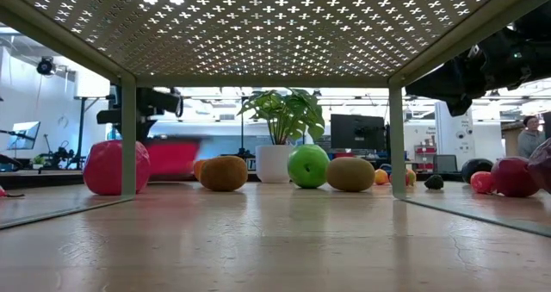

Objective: Pick & Place Fruit
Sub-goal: Put the red strainer on the shelf, then put the pear into the red strainer

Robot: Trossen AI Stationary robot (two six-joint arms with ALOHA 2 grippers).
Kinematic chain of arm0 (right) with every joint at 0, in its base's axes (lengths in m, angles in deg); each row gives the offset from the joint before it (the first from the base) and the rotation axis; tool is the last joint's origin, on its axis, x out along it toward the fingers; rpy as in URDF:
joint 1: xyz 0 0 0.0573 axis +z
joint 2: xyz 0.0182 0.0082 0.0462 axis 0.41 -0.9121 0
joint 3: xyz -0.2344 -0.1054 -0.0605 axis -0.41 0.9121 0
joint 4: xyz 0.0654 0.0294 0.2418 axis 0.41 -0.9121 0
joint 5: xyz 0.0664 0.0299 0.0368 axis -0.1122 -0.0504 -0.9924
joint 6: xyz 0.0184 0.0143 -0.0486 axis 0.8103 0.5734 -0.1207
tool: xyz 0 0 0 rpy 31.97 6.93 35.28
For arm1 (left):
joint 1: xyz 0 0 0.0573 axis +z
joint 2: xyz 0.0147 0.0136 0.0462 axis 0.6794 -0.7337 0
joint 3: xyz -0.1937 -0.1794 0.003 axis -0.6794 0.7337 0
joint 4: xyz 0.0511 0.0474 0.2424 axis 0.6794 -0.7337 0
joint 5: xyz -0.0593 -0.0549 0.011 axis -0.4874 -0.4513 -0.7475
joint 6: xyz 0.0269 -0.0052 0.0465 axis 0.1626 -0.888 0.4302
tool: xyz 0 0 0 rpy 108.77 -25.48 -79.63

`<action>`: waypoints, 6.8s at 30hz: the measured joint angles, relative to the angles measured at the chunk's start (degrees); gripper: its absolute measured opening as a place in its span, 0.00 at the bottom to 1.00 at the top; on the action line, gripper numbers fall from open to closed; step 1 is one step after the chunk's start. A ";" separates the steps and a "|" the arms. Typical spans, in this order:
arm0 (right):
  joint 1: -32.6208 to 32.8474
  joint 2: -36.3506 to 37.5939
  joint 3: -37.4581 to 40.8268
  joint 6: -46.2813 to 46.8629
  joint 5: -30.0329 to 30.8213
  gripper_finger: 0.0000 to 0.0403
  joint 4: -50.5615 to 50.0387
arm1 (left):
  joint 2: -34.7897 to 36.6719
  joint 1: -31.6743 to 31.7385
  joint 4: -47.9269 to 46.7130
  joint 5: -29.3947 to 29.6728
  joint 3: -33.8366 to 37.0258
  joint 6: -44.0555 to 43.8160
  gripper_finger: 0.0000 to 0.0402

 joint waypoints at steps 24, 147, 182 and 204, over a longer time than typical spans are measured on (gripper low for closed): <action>-0.04 0.02 0.00 -0.81 0.22 0.02 -1.42 | 11.97 -27.44 -25.11 -0.35 -21.13 -7.63 0.03; -0.02 0.04 0.00 -0.40 0.53 0.02 -1.64 | -19.37 -77.92 -45.54 6.36 -65.21 -54.38 0.36; 0.00 0.00 -0.02 -0.39 0.57 0.02 -2.62 | 10.58 -66.79 -45.50 28.51 -29.72 -87.32 0.06; 0.00 0.00 -0.02 -0.37 0.59 0.02 -2.51 | 15.29 -65.09 -45.50 3.81 -5.46 -86.98 0.51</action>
